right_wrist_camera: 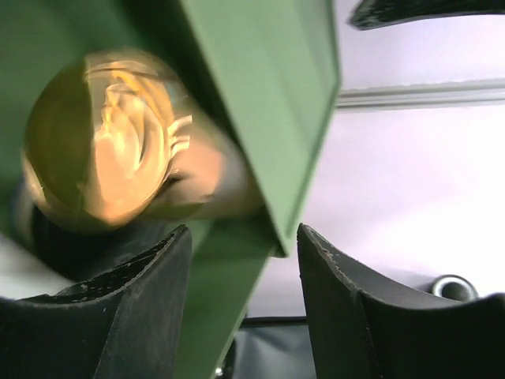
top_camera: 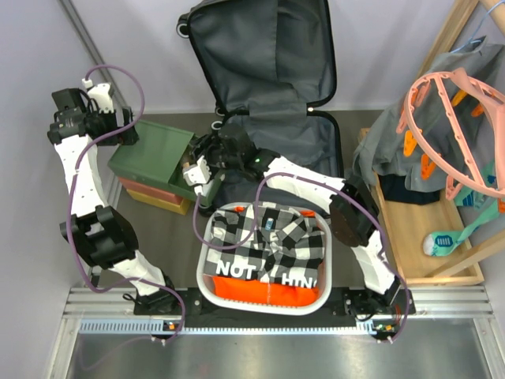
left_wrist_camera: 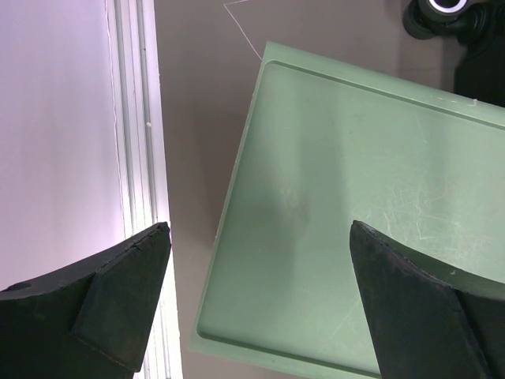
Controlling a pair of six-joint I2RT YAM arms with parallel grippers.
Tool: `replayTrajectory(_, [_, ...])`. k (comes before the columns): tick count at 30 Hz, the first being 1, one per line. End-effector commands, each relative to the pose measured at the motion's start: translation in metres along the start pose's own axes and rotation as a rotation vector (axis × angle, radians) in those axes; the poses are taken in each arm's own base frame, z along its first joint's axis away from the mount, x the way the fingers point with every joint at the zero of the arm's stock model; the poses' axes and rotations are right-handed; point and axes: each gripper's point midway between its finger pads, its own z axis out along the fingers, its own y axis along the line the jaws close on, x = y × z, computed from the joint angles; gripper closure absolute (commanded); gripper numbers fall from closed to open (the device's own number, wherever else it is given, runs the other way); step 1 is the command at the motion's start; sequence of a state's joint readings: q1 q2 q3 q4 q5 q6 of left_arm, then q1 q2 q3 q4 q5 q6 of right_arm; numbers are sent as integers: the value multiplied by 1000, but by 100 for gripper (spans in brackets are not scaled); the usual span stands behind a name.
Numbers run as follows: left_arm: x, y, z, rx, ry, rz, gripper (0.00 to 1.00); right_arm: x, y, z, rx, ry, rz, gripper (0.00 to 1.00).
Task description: Open, take out, and arrange the luggage
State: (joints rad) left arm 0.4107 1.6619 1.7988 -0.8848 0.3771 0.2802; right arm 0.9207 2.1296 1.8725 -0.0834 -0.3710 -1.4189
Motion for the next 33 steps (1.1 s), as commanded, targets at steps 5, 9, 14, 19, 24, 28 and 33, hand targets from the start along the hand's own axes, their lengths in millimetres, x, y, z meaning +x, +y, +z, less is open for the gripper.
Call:
replayTrajectory(5, [-16, 2, -6, -4, -43, 27, 1, -32, -71, -25, 181, -59, -38, 44])
replayTrajectory(9, [-13, 1, -5, -4, -34, 34, 1, -45, -83, -41, 206, -111, 33, 45])
replayTrajectory(14, [-14, 1, -7, -6, -35, 34, 1, -66, -85, -82, 114, -262, 336, 45])
replayTrajectory(19, [-13, 1, -6, -1, -32, 30, 1, -83, -63, -103, -2, -327, 586, 44])
replayTrajectory(24, [-13, 1, -6, 0, -34, 28, 1, -96, -35, -94, -120, -393, 810, 44])
replayTrajectory(28, [-11, 0, -6, 8, -31, 26, 1, -93, -17, -79, -154, -377, 950, 44])
replayTrajectory(33, [-7, 0, -3, 10, -24, 28, 1, -72, -12, -60, -81, -294, 1044, 48])
